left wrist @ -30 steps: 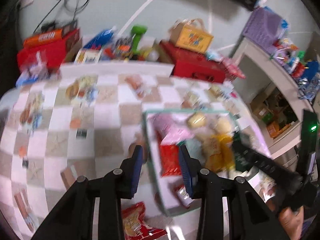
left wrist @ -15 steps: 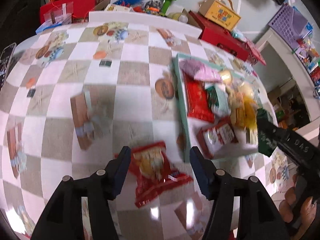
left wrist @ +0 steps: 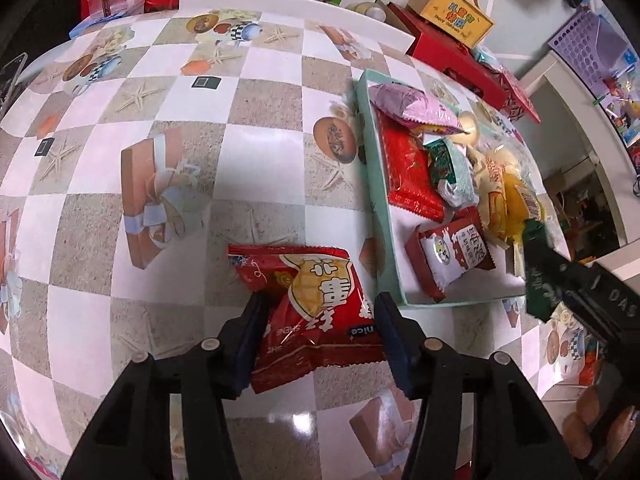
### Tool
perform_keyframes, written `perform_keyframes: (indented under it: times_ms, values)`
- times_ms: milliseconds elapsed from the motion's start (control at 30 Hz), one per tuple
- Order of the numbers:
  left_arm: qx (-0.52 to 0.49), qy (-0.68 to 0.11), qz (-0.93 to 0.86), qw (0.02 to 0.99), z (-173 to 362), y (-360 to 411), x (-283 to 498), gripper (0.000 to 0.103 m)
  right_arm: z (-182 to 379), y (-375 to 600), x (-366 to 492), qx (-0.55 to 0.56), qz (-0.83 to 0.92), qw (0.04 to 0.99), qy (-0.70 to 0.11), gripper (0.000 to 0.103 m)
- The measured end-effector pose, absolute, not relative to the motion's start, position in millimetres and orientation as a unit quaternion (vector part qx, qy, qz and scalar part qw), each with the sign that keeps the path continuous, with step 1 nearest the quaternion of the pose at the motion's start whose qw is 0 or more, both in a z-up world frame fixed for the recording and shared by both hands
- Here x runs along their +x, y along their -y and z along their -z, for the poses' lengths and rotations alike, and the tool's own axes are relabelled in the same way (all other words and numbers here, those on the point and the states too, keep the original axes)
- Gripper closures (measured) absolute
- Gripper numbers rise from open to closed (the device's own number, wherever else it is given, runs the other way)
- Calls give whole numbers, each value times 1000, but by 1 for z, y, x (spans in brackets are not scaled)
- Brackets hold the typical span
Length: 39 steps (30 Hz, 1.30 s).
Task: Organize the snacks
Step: 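Lower the red packet and biscuit box into the tray and open both tools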
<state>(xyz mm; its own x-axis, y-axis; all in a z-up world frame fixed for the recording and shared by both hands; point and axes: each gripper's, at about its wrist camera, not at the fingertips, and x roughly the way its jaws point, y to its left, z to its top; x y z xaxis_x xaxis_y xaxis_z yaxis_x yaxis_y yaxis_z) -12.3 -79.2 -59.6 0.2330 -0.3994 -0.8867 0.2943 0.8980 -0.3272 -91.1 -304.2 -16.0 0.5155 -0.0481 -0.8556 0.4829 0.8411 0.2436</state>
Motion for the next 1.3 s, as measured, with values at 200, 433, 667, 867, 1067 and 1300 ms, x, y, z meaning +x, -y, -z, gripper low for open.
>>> perform_keyframes:
  times_ms: [200, 433, 667, 867, 1067, 1300]
  values:
    - [-54, -558, 228, 796, 45, 78, -7, 49, 24, 307, -87, 236, 156, 834, -473, 60]
    - [-50, -508, 275, 815, 8, 104, 2, 49, 31, 313, -82, 238, 158, 831, -477, 60]
    - [-6, -488, 330, 808, 7, 158, 1, 49, 30, 331, -78, 248, 169, 833, -464, 60]
    - [17, -483, 351, 802, 18, 186, 6, 49, 32, 344, -72, 253, 175, 836, -454, 60]
    - [15, -485, 354, 800, 26, 188, 9, 40, 38, 348, -70, 254, 182, 833, -457, 58]
    - [-11, -486, 361, 796, 15, 176, 4, 27, 30, 347, -73, 249, 185, 838, -449, 47]
